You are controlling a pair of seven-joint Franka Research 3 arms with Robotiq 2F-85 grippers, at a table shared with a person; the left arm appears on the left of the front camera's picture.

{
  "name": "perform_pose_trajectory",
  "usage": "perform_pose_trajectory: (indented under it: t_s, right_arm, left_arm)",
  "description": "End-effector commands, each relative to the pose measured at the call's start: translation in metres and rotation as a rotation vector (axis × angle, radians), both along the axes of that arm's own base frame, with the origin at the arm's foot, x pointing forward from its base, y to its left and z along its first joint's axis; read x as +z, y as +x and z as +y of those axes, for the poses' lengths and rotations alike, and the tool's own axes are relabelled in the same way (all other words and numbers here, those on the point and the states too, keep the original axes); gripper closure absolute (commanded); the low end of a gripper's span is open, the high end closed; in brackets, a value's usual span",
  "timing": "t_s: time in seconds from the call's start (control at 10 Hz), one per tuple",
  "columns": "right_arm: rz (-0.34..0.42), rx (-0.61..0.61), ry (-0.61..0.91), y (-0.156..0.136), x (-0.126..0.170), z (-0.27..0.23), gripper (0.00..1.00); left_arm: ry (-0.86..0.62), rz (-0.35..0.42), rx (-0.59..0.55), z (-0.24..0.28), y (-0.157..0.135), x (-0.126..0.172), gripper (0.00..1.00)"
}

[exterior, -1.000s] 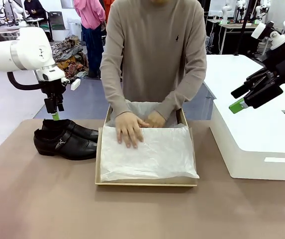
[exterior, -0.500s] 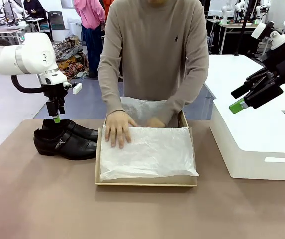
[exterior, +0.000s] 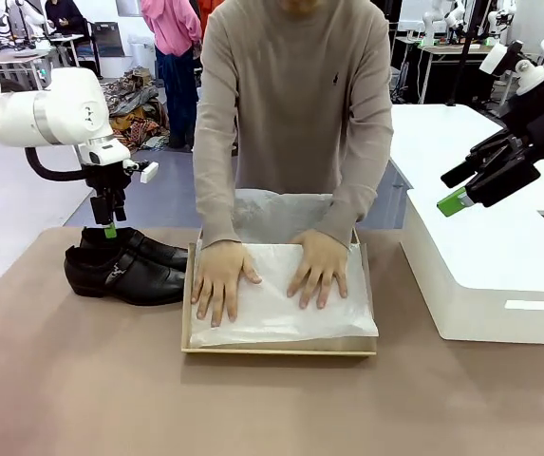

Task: Pack the shoes into the box.
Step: Place one shoe of the Shoes into the Shoes Box.

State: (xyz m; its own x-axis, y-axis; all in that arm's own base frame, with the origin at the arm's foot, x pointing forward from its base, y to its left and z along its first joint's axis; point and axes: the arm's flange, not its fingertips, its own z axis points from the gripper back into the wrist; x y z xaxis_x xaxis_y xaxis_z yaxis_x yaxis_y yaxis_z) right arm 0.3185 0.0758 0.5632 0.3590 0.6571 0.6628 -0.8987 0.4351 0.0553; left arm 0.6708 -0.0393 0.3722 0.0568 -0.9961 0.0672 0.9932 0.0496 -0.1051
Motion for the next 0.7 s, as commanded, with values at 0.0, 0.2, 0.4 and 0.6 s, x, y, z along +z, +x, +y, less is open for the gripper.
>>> perform_pose_trajectory:
  t_s: [0.0, 0.2, 0.4, 0.6]
  right_arm:
    - [-0.005, 0.015, 0.024, 0.001, 0.001, 0.002, 0.0]
    - [-0.005, 0.015, 0.024, 0.001, 0.001, 0.002, 0.0]
    - [-0.005, 0.015, 0.024, 0.001, 0.001, 0.002, 0.0]
    - [-0.005, 0.015, 0.024, 0.001, 0.001, 0.002, 0.0]
  left_arm:
    - [0.006, 0.024, 0.01, -0.001, 0.005, 0.002, 0.0]
    - [0.005, 0.044, 0.013, -0.003, 0.005, -0.005, 0.0]
    - [0.004, 0.06, 0.014, -0.006, 0.004, -0.011, 0.0]
    - [0.009, 0.069, 0.021, -0.007, 0.001, -0.015, 0.0]
